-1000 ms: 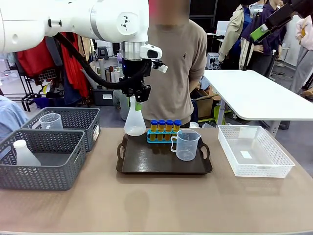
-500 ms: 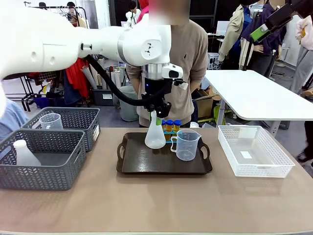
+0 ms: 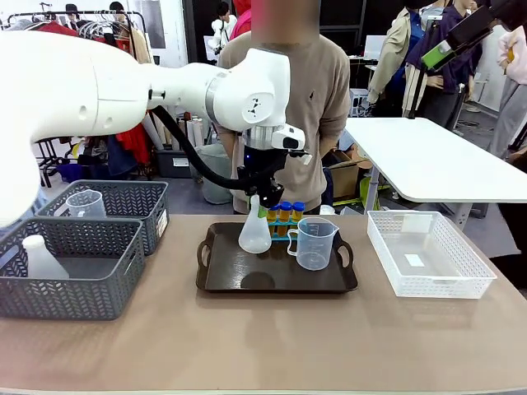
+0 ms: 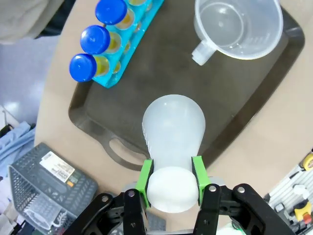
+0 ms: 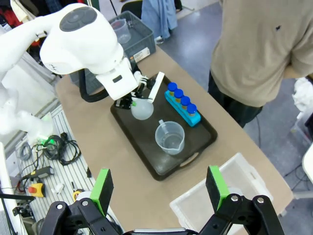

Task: Prepare the laboratory tools.
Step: Pick up one Small flask and place it on the Handle tray.

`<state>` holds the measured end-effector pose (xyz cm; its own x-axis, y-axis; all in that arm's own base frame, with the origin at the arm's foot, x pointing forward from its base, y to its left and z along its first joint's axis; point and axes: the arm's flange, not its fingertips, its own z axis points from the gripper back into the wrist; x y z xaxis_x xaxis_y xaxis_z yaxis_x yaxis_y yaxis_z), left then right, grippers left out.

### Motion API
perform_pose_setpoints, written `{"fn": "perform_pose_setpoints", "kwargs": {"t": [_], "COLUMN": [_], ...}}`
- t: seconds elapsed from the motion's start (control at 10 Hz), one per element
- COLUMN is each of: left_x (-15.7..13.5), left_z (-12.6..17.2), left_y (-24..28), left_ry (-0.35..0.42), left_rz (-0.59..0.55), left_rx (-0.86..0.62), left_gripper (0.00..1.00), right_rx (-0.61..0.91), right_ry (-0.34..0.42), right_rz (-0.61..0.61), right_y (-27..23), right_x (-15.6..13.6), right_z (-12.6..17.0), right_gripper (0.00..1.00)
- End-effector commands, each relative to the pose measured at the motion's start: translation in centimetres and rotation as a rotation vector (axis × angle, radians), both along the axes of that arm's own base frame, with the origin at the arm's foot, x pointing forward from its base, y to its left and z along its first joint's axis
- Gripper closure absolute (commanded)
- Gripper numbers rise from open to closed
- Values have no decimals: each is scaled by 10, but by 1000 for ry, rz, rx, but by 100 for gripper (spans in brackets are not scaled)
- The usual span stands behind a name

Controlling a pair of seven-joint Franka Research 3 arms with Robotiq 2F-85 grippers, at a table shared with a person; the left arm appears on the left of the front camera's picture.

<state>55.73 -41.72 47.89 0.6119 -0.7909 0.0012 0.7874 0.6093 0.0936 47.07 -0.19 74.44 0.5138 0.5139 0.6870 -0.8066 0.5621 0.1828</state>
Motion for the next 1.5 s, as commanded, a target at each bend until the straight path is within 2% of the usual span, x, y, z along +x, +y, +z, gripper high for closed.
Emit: {"fn": "perform_pose_setpoints", "kwargs": {"t": [0.0, 0.5, 0.8, 0.9, 1.0, 1.4], "left_x": [11, 23, 23, 23, 24, 23], "left_z": [-4, -34, -44, -46, -47, -49], "left_y": [2, 8, 12, 12, 12, 15], "left_ry": [3, 87, 91, 95, 95, 108], "left_rz": [25, 60, 72, 79, 81, 97], "left_rx": [-24, -30, -20, -23, -26, -39], "left_gripper": [100, 100, 100, 96, 84, 6], "right_rx": [0, 0, 0, 0, 0, 0], "right_ry": [-3, -3, -3, -3, -3, -3], "right_rz": [-3, -3, -3, -3, -3, -3], "right_y": [1, 1, 1, 1, 1, 1], "right_x": [-2, -2, -2, -2, -2, -2], "right_z": [1, 1, 1, 1, 1, 1], "right_gripper": [0, 0, 0, 0, 0, 0]}}
